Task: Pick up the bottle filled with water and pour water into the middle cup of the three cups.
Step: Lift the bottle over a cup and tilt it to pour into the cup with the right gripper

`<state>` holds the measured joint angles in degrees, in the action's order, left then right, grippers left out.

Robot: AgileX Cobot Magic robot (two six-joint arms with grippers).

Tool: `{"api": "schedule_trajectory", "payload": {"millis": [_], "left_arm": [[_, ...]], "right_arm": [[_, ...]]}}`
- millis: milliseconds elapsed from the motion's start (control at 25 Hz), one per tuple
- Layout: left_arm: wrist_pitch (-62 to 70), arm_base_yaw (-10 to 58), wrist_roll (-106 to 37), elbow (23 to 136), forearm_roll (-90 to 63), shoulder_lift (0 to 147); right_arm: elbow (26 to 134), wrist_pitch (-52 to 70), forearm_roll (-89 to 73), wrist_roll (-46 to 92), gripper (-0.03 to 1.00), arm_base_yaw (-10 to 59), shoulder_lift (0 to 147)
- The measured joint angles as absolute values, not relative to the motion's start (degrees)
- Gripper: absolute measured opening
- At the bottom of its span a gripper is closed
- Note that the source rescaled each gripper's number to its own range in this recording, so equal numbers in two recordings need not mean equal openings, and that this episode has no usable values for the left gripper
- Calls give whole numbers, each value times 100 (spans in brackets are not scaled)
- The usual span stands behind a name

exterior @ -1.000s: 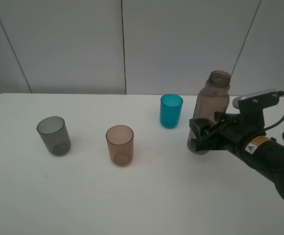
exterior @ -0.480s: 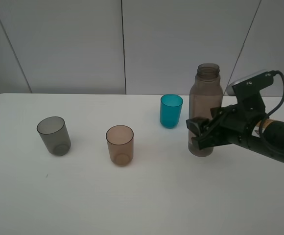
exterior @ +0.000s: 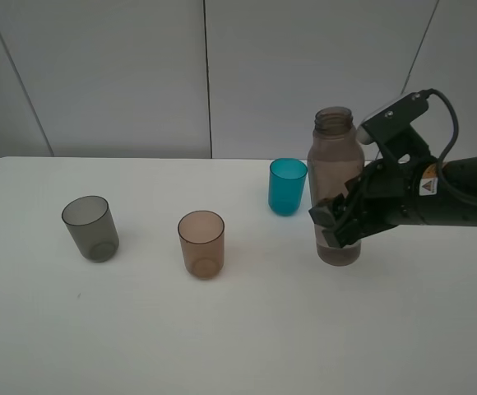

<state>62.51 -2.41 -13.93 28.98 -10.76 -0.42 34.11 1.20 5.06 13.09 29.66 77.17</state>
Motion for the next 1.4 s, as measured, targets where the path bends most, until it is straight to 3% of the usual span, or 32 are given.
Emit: {"api": "schedule_trajectory", "payload": {"millis": [600,1400], "left_arm": [[6251,-241,-1393,2898,-1076,-42],[6251,-241,-1393,2898,-1076,-42]], "right_arm": [[3451,400,703,1309,0,2977,7717],[4700,2788,2095,1309,0,3623,7962]]}}
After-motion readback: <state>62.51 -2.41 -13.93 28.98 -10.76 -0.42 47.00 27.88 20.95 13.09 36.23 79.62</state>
